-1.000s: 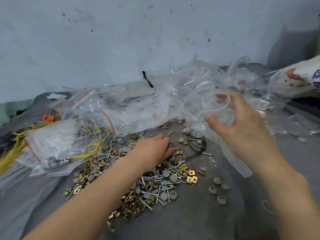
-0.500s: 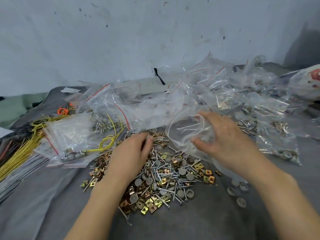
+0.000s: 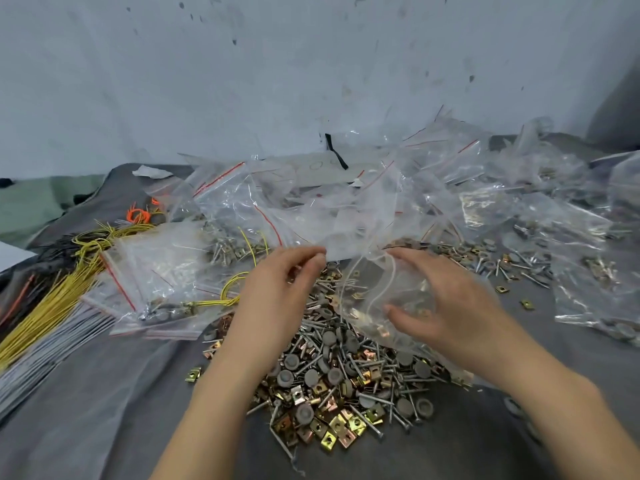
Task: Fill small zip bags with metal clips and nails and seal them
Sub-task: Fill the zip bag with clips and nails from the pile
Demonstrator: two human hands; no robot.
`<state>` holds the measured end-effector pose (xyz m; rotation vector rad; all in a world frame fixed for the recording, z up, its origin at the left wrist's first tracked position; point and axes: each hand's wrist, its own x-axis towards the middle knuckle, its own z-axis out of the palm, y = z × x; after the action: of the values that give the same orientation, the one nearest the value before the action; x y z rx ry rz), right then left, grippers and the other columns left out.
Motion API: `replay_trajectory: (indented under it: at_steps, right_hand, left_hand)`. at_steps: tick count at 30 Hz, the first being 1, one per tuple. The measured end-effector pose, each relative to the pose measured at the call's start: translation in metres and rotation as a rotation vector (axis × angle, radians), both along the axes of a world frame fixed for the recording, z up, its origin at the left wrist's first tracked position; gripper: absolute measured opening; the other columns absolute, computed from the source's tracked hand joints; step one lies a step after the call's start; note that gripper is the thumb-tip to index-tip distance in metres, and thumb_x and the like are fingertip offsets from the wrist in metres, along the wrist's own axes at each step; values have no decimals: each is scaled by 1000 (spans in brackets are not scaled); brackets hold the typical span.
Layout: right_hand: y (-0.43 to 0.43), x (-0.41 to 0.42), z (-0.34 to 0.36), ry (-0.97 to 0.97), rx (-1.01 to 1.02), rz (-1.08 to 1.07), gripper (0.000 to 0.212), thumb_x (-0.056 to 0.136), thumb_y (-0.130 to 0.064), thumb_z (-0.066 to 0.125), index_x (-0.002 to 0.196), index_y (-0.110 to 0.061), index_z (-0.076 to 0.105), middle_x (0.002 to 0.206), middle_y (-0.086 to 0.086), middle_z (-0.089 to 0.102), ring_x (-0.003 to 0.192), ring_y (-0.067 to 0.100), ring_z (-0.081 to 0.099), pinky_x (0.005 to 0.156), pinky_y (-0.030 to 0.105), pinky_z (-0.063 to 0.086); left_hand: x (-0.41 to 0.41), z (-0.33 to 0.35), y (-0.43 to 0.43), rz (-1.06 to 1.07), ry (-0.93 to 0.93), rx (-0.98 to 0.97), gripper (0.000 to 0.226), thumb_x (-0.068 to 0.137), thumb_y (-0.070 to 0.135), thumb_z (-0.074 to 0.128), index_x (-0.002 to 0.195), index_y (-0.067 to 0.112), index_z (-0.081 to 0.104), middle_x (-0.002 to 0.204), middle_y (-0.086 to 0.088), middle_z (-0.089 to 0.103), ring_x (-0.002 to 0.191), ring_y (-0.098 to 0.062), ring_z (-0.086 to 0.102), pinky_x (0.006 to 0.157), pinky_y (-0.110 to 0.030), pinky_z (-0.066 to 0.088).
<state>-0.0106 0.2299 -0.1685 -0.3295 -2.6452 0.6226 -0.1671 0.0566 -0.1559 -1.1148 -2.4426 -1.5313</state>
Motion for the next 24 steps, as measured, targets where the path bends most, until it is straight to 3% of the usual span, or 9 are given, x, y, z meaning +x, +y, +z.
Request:
replay_trajectory:
  at_steps: [3,7,11,14,17,21,24]
  right_hand:
    - [-1,-2,1,11,0,3,72,80,-60,60,142,-49,25,133,-26,44,131,6,47,115,48,37]
    - [-1,-3,0,31,-10,-3,73,80,-60,61,145,-43,32,129,-26,45,128,6,49,114,47,38]
    - [5,0,-2,40,-31,-31,73,80,-62,60,144,-48,30,127,-28,45,127,4,47,109,37,42]
    - [9,3,-3,54,-49,-47,72,80,-62,62,143,-51,30,126,-27,47,126,2,47,107,32,41]
    - [13,7,-4,64,-56,-67,71,80,-62,62,140,-58,25,120,-34,44,125,-2,45,105,27,38]
    - [14,10,-3,45,-37,-85,71,81,-61,63,142,-56,26,110,-46,37,119,-10,41,99,22,33]
    - [13,11,-1,21,-34,-83,71,83,-57,65,144,-51,30,112,-41,40,121,-7,42,100,23,35]
  left_hand:
    - [7,3,9,-107,-48,-19,18,92,30,67,109,29,74,93,20,71,85,7,63,77,-10,46]
    - [11,7,17,-247,-83,-97,34,95,29,64,129,28,62,97,17,71,88,10,63,75,-3,43]
    - [0,6,6,-150,-61,-62,29,98,37,55,126,34,60,93,15,72,82,5,63,68,-8,43]
    - [-6,-3,-7,-63,95,-251,32,98,43,50,128,34,57,88,20,65,76,6,58,65,-13,40]
    - [-3,-10,-15,-93,208,-419,34,99,45,48,130,34,56,96,21,62,83,5,56,74,-20,44]
    - [2,-12,-21,-176,251,-616,37,97,52,47,131,38,53,117,17,56,112,-6,49,98,-33,44]
    - [3,-12,-21,-178,289,-694,33,97,51,49,128,41,55,119,14,50,115,-10,45,99,-34,42]
